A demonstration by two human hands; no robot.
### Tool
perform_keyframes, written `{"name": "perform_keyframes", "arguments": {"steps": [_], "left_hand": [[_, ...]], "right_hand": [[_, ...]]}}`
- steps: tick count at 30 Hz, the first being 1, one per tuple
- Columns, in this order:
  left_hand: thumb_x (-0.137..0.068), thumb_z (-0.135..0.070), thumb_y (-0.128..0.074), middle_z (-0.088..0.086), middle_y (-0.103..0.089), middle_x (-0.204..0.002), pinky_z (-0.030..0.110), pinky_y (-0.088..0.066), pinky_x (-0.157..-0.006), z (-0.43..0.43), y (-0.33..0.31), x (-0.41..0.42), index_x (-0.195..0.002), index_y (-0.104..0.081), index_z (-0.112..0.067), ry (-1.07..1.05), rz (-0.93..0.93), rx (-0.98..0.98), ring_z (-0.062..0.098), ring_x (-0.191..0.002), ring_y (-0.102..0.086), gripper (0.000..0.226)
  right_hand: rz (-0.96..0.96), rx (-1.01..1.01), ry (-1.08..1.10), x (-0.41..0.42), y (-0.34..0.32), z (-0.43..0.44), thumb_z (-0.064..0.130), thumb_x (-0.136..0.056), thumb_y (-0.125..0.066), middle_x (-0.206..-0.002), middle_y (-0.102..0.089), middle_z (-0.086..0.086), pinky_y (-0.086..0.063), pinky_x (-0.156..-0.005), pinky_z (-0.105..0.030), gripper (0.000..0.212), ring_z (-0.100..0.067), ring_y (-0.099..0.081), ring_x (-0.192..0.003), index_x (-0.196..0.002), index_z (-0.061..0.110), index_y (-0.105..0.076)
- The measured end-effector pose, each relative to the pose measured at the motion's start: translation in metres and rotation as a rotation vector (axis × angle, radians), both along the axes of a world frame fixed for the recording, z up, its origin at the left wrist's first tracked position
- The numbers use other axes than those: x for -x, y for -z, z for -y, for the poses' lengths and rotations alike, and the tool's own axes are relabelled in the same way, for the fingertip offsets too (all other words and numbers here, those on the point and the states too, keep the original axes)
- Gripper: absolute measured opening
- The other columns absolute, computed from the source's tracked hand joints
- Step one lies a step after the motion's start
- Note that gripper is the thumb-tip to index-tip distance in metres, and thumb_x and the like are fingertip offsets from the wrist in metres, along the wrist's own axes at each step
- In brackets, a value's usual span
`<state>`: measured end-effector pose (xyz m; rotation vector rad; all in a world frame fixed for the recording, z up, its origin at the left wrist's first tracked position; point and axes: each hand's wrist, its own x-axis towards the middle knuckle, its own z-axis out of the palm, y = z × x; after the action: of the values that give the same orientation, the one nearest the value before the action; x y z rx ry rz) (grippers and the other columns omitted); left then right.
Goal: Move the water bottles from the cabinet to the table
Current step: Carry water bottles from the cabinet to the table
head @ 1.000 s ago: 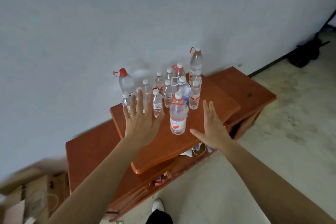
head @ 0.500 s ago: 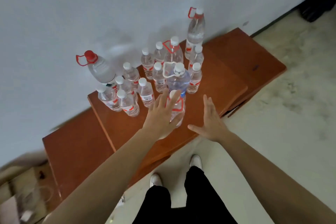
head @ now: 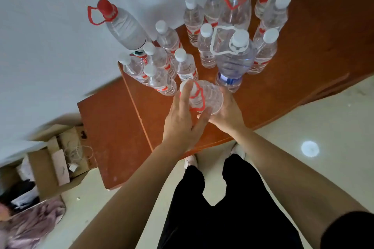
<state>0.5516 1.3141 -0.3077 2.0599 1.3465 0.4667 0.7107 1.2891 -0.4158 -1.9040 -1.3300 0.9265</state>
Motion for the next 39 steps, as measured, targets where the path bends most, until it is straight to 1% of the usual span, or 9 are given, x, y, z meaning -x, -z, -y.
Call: {"name": "perform_keyframes", "arguments": {"steps": [5,10,14,17,20,24,27,30,39], "left_hand": [[-0.083,-0.065,-0.065,0.009,-0.019,-0.163,0.054,-0.047,-0.105,-0.002,0.007,0.025,-0.151,0.004,-0.039,-0.209,-0.002,0.055,0.031,-0.141,-0.042,0.101],[-0.078,-0.07,-0.07,0.012,0.007,-0.166,0.061,-0.021,-0.12,-0.006,0.004,0.065,-0.157,-0.006,-0.02,-0.228,-0.254,-0.088,0.035,-0.154,-0.002,0.113],[-0.072,-0.076,-0.068,0.016,0.009,-0.168,0.06,0.008,-0.121,-0.012,-0.001,0.087,-0.159,-0.007,-0.028,0.068,-0.646,-0.252,0.036,-0.154,0.012,0.118],[-0.068,-0.079,-0.069,0.015,0.0,-0.168,0.069,0.01,-0.117,-0.019,-0.009,0.091,-0.16,-0.006,-0.03,0.241,-0.774,-0.34,0.037,-0.155,0.009,0.122],[-0.062,-0.076,-0.076,0.018,-0.01,-0.167,0.072,0.008,-0.116,-0.021,-0.023,0.096,-0.16,-0.018,-0.03,0.35,-0.721,-0.49,0.039,-0.155,0.004,0.123],[-0.069,-0.082,-0.065,0.017,-0.016,-0.167,0.075,-0.002,-0.114,-0.015,-0.023,0.089,-0.161,0.0,-0.025,0.489,-0.83,-0.501,0.043,-0.154,-0.002,0.126],[-0.079,-0.063,-0.071,0.01,-0.04,-0.157,0.064,-0.026,-0.116,-0.006,-0.013,0.088,-0.159,0.002,-0.025,0.461,-0.729,-0.348,0.039,-0.144,-0.037,0.114],[-0.079,-0.052,-0.074,0.006,-0.055,-0.141,0.047,-0.051,-0.095,0.008,-0.007,0.082,-0.154,-0.013,-0.026,0.5,-0.599,-0.294,0.032,-0.118,-0.06,0.1],[-0.082,-0.047,-0.076,0.005,-0.059,-0.131,0.045,-0.056,-0.088,0.118,-0.038,0.014,-0.151,-0.017,-0.03,0.924,-0.433,-0.445,0.028,-0.106,-0.063,0.092]], "right_hand": [[0.126,-0.048,-0.052,0.016,0.005,-0.02,0.057,-0.064,-0.088,-0.121,-0.065,-0.001,-0.055,-0.091,-0.039,0.086,-0.016,-0.062,-0.11,-0.131,0.014,-0.054],[0.244,-0.011,-0.135,0.03,-0.005,-0.027,0.055,-0.066,-0.086,-0.119,-0.067,0.002,-0.056,-0.09,-0.039,0.077,-0.014,-0.063,-0.109,-0.128,0.018,-0.058],[0.33,0.02,-0.116,0.038,-0.015,0.001,0.056,-0.064,-0.087,-0.118,-0.067,0.002,-0.057,-0.09,-0.04,0.079,-0.014,-0.064,-0.106,-0.127,0.02,-0.057],[0.405,0.053,-0.108,0.042,-0.029,0.018,0.059,-0.06,-0.089,-0.121,-0.066,0.002,-0.056,-0.095,-0.046,0.086,-0.015,-0.064,-0.109,-0.129,0.022,-0.054],[0.549,0.01,-0.089,0.049,-0.054,0.03,0.057,-0.057,-0.091,-0.121,-0.066,0.002,-0.053,-0.1,-0.052,0.088,-0.018,-0.063,-0.112,-0.128,0.024,-0.051],[0.708,-0.041,-0.123,0.055,-0.08,0.041,0.055,-0.057,-0.092,-0.125,-0.064,0.001,-0.04,-0.112,-0.058,0.089,-0.023,-0.06,-0.12,-0.13,0.026,-0.051],[0.81,-0.07,-0.064,0.062,-0.096,0.062,0.053,-0.055,-0.091,-0.125,-0.065,0.0,-0.037,-0.114,-0.055,0.088,-0.025,-0.059,-0.118,-0.13,0.024,-0.055],[0.849,-0.065,0.024,0.068,-0.104,0.097,0.043,-0.048,-0.093,-0.121,-0.066,-0.004,-0.045,-0.106,-0.051,0.089,-0.028,-0.062,-0.112,-0.127,0.019,-0.059],[0.961,0.057,0.431,0.06,-0.14,0.265,0.035,-0.057,-0.084,-0.112,-0.068,-0.004,-0.047,-0.094,-0.046,0.066,-0.029,-0.064,-0.102,-0.117,0.015,-0.067]]}}
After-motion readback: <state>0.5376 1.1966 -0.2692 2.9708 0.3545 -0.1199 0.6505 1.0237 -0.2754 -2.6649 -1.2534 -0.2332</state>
